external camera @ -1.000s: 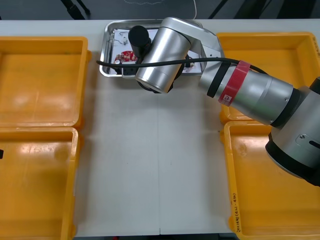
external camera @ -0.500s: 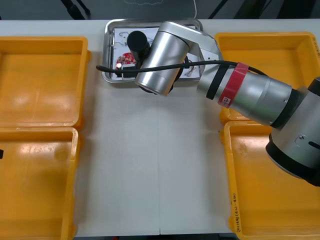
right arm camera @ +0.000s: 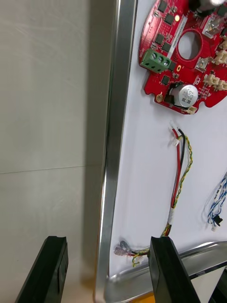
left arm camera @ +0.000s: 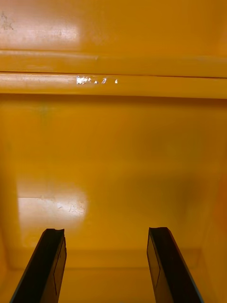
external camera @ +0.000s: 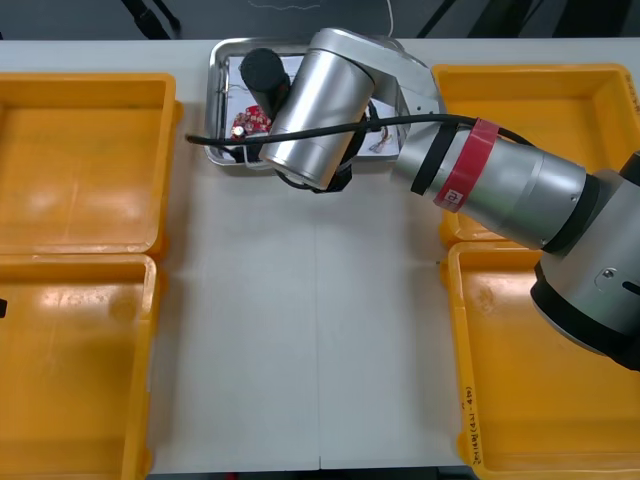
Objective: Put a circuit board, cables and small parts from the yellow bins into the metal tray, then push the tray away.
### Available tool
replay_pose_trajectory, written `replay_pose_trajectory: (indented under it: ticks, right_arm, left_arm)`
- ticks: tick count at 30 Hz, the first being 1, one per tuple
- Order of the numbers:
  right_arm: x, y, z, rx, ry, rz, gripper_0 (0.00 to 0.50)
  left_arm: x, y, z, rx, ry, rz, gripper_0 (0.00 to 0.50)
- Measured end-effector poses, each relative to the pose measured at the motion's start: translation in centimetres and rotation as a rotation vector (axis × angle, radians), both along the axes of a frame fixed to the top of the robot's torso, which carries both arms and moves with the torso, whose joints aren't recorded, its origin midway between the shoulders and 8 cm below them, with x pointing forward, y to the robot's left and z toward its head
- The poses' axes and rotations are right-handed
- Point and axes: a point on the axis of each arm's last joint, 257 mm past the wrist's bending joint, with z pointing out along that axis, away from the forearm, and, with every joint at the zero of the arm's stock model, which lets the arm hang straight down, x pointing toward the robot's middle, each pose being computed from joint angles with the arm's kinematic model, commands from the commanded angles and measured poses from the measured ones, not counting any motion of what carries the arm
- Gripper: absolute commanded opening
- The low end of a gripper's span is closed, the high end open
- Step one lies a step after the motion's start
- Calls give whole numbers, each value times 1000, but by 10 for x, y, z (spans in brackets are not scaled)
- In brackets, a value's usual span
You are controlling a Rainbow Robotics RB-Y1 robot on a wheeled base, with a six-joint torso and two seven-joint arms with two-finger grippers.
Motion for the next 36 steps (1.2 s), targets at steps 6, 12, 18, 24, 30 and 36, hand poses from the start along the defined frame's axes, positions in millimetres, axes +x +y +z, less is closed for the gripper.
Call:
replay_pose_trajectory:
  ticks: [6, 12, 18, 24, 30, 36]
  right_arm:
    - [-28, 6, 12, 58, 100, -10, 495]
    - [-49, 2, 33, 116, 173, -3, 496]
    - [-71, -8, 53, 239, 224, -23, 496]
    - [-96, -34, 59, 321, 236, -78, 496]
    - [-123, -63, 53, 387, 254, -159, 496]
    - [-146, -93, 46, 435, 282, -218, 498]
  left_arm:
    - [0, 0, 0, 0, 0, 0, 500]
    - [0, 0, 0, 0, 0, 0, 500]
    - [0, 0, 0, 0, 0, 0, 500]
    - [0, 0, 0, 0, 0, 0, 500]
    - [0, 0, 0, 0, 0, 0, 500]
    - [0, 0, 0, 1, 0, 0, 500]
